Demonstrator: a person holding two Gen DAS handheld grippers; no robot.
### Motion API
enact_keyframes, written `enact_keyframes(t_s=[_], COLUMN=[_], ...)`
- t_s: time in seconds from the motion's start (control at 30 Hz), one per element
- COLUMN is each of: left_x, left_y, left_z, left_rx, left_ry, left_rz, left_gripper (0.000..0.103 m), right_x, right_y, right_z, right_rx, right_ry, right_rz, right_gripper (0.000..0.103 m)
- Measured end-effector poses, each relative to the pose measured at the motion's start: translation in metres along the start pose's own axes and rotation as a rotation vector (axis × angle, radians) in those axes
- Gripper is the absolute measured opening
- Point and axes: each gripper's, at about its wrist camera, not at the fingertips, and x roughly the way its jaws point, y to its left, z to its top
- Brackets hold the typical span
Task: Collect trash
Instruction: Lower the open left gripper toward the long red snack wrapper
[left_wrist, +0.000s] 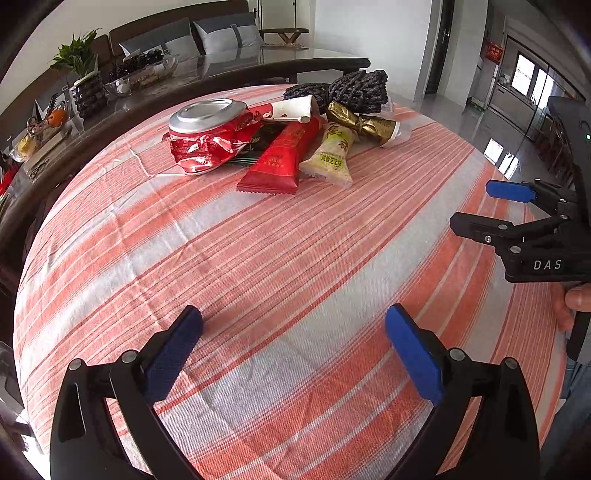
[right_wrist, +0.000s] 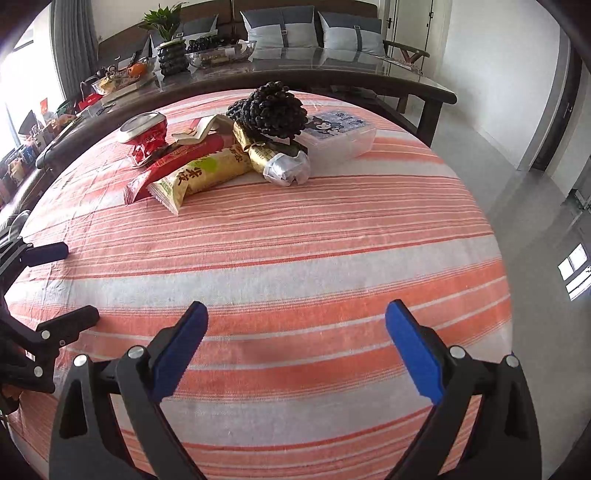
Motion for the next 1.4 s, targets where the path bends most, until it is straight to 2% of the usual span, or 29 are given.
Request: enact_keyframes(t_s=[0.2, 0.5, 0.57, 0.67, 0.77, 0.83, 0.97, 1.03, 1.1, 1.13, 1.17, 1.27, 1.4], left_x=[0.004, 0.003, 0.004, 0.008, 0.019, 0.026, 0.042, 0.051, 0.052, 0.052, 0.051, 0.047, 0.027], left_y=[0.0, 0.001, 0.006, 0.016, 0.028, 0.032, 0.026, 0.027, 0.028, 0.029, 0.031, 0.035, 0.029], left_z=[0.003, 0.003, 0.01, 0.034, 0.058, 0.07, 0.084, 0.088, 0.088, 0.087, 0.086, 0.08, 0.057], left_rx=[-0.002, -0.008, -0.008, -0.003, -0.03, -0.042, 0.016, 0.028, 0.022, 0.012, 0.002, -0.032, -0.037], left_ry=[0.001, -0.004, -0.02, -0.053, -0.072, -0.077, -0.049, -0.028, -0.033, -0.037, -0.041, -0.051, -0.056], left_rz=[0.001, -0.01, -0.07, -0.067, -0.103, -0.128, -0.117, -0.126, -0.135, -0.142, -0.141, -0.162, -0.127], left_gripper=[0.098, 0.099, 0.099, 0.098, 0.098, 0.089, 0.073, 0.06, 0.057, 0.048, 0.043, 0.043, 0.043], right_x=[0.01, 0.009, 0.009, 0.008, 0.008, 0.008, 0.009, 0.009, 0.009, 0.009, 0.009, 0.009, 0.009], right_y=[-0.007, -0.011, -0.012, -0.012, -0.012, -0.011, -0.012, -0.011, -0.011, -0.013, -0.011, -0.011, -0.012], right_z=[-0.003, -0.003, -0.003, -0.002, -0.003, -0.003, -0.003, -0.004, -0.004, -0.004, -0.004, -0.004, -0.005], right_rx=[0.048, 0.045, 0.045, 0.045, 0.045, 0.045, 0.045, 0.045, 0.045, 0.045, 0.045, 0.045, 0.045], right_ry=[0.02, 0.021, 0.021, 0.021, 0.021, 0.021, 0.021, 0.021, 0.021, 0.021, 0.021, 0.021, 0.021], right_rz=[0.01, 0.004, 0.004, 0.004, 0.004, 0.003, 0.003, 0.003, 0.003, 0.003, 0.003, 0.004, 0.003], right_gripper=[0.099, 0.098, 0.098, 0.098, 0.098, 0.098, 0.098, 0.098, 0.098, 0.098, 0.098, 0.098, 0.098])
